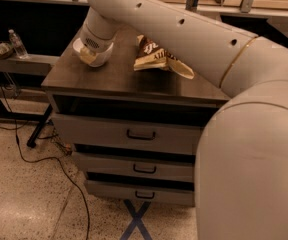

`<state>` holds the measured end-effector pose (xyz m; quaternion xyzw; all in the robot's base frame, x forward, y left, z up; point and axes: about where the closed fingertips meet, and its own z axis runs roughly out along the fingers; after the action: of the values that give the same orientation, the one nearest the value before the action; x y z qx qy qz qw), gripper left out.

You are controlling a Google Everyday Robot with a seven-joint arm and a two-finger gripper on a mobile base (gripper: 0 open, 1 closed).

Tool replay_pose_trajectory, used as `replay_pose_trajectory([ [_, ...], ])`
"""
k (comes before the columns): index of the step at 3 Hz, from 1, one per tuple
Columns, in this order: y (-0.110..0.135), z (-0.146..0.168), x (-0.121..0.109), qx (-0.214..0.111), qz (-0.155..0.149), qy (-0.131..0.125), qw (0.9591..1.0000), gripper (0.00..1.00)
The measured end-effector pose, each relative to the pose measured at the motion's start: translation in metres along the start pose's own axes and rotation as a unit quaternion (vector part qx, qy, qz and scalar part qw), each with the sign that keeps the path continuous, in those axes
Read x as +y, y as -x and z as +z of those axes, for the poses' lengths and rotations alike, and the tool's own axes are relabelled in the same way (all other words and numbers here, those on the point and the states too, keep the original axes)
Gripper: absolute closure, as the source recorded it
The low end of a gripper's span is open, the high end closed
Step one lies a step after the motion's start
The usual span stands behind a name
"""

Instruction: Move white bowl near redbull can

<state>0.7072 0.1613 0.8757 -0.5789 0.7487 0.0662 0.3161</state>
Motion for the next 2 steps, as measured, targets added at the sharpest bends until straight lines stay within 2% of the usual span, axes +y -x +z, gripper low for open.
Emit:
replay_pose_trajectory([
  [1, 0.001, -0.019, 0.002, 0.001, -0.018, -0.028, 0.9994, 0.96],
  [2, 0.010, -0.066, -0.009, -0.003, -0.060, -0.087, 0.9944, 1.00],
])
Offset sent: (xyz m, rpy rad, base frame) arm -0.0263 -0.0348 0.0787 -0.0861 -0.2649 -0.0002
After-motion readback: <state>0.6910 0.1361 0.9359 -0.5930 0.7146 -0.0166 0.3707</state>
